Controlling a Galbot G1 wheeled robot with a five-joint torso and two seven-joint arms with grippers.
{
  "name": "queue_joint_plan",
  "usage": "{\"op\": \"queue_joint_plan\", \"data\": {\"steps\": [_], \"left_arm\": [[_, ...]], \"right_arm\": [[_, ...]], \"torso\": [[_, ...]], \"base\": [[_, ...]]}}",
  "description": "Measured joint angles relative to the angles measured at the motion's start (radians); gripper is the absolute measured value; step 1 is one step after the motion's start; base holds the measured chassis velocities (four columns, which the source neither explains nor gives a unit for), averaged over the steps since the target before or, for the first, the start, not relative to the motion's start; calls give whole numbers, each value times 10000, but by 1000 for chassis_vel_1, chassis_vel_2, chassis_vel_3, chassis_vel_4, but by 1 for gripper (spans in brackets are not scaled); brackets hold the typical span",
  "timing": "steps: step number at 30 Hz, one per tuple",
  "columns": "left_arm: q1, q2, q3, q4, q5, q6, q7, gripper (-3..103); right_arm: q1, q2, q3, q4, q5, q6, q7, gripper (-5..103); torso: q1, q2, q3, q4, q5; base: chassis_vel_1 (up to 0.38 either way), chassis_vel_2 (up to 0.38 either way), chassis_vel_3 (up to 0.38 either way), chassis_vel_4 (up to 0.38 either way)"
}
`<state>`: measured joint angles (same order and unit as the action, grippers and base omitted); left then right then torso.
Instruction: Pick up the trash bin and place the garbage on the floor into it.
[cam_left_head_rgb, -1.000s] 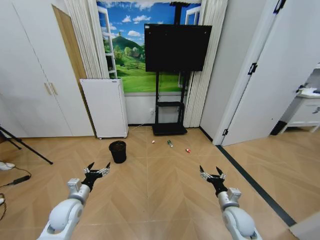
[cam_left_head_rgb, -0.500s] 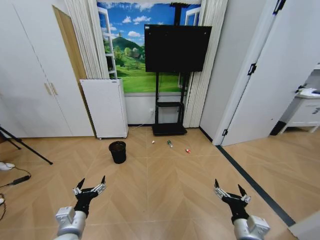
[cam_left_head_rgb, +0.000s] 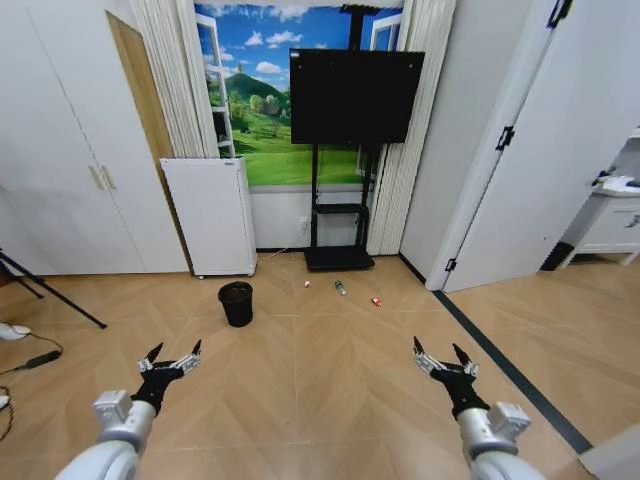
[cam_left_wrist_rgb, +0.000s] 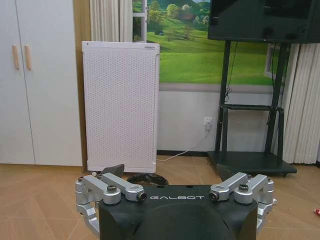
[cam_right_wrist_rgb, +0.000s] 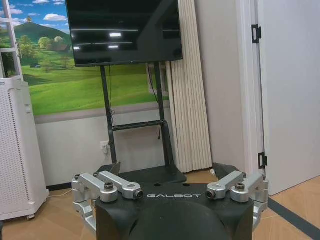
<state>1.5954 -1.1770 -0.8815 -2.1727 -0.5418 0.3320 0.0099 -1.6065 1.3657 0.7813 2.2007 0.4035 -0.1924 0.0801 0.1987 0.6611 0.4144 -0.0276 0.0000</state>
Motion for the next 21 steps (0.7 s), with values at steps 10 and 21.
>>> {"op": "queue_joint_plan", "data": {"steps": [10, 21], "left_arm": [[-874, 591, 451, 723, -508, 8, -87, 100], [-1045, 507, 622, 910, -485, -476, -77, 100]], "right_arm": [[626, -227, -61, -832, 299, -36, 60, 100], [805, -205, -273, -790, 399, -125, 40, 100]], "torso": [[0, 0, 0, -2, 0], [0, 0, 0, -1, 0]], "base": [[0, 0, 0, 0], [0, 0, 0, 0]]}}
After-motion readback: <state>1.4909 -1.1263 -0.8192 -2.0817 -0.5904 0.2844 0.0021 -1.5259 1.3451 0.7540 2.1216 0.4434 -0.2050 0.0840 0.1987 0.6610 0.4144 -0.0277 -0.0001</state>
